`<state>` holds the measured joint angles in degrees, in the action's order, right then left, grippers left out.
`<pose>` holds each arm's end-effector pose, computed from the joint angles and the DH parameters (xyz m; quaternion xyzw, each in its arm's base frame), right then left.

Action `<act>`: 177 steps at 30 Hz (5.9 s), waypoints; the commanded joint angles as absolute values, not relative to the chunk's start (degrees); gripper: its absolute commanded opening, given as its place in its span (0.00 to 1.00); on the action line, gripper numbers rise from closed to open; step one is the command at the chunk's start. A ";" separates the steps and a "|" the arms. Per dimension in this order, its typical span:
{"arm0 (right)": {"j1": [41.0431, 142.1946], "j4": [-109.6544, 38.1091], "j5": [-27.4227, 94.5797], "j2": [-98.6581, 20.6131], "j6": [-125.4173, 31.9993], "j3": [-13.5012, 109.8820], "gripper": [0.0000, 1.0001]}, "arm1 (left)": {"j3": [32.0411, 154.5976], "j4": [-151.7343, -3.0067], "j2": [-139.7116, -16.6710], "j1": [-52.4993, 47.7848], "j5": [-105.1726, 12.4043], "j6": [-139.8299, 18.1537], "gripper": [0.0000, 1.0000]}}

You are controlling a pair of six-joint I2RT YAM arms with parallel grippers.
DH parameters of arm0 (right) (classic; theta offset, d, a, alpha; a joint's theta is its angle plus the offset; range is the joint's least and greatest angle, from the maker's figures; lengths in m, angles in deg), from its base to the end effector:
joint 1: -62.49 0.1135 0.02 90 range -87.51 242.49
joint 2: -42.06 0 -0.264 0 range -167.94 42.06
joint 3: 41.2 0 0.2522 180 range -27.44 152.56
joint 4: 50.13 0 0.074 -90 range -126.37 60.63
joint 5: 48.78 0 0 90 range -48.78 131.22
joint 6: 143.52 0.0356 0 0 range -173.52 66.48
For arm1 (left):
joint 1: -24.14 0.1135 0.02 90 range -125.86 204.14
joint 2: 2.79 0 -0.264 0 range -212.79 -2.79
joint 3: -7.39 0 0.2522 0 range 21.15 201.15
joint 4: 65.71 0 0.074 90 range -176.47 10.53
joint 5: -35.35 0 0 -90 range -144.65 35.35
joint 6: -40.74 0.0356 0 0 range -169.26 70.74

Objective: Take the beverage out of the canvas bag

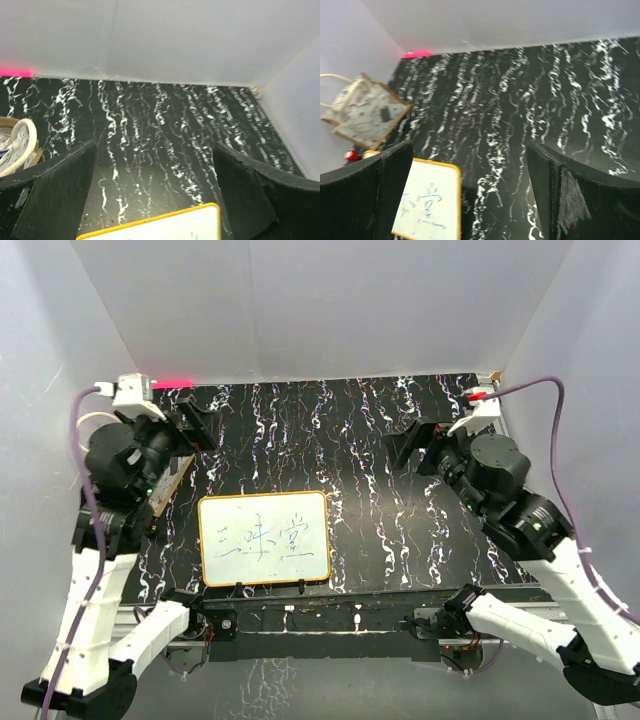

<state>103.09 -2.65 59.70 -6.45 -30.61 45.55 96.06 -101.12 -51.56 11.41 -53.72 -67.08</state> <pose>0.1209 0.0888 0.4501 -0.0128 0.7589 0.2325 0.6081 0.1450 -0.0333 0.4824 -0.0242 0.6784 -0.1988 0.7068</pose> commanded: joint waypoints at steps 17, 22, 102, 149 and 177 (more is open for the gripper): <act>74.58 -16.83 42.70 -8.13 -33.33 25.59 0.99 | 72.87 -79.73 -56.43 2.85 -73.64 -55.76 0.97; 72.77 -19.50 39.12 -6.45 -34.17 23.27 0.98 | 80.59 -90.50 -59.83 2.19 -77.27 -57.22 0.97; 73.47 -24.79 32.91 -1.19 -34.69 18.36 0.98 | 113.41 -107.37 -99.06 14.48 -33.35 -68.76 0.01; 73.64 -17.26 23.21 -12.10 -34.70 25.22 0.98 | 106.50 -110.10 -89.40 -23.78 -53.24 -62.40 0.58; 95.76 -7.57 38.20 -44.53 -33.50 59.19 0.98 | 83.05 -77.57 -76.78 7.75 -52.69 -64.81 0.97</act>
<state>93.45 -6.57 31.79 -39.94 -32.46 51.60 81.97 -82.35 -78.92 7.08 -55.92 -64.46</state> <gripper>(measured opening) 0.983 0.970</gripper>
